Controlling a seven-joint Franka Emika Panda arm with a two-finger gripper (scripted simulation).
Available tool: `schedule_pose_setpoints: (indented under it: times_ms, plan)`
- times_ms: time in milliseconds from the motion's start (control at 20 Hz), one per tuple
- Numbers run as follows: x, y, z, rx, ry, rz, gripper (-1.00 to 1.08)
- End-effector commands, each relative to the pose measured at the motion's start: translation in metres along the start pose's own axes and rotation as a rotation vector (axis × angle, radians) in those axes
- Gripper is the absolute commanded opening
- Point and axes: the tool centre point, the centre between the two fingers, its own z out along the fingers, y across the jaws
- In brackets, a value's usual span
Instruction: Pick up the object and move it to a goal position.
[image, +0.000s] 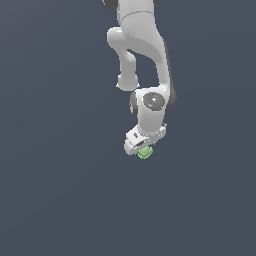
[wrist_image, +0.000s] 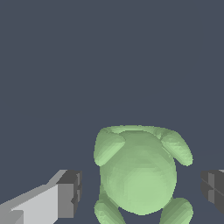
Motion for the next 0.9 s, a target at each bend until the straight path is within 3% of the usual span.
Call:
schedule_pose_setpoints:
  times_ms: [0,300,350,850]
  plan:
    - [-0.001,-0.001,0.013,0.000,0.000,-0.002,1.00]
    - [0.000,0.000,0.024,0.000,0.000,-0.002,1.00]
    - [0.000,0.000,0.024,0.000,0.000,-0.002,-1.00]
    - [0.001,0.001,0.023,-0.001,0.000,-0.002,-1.00]
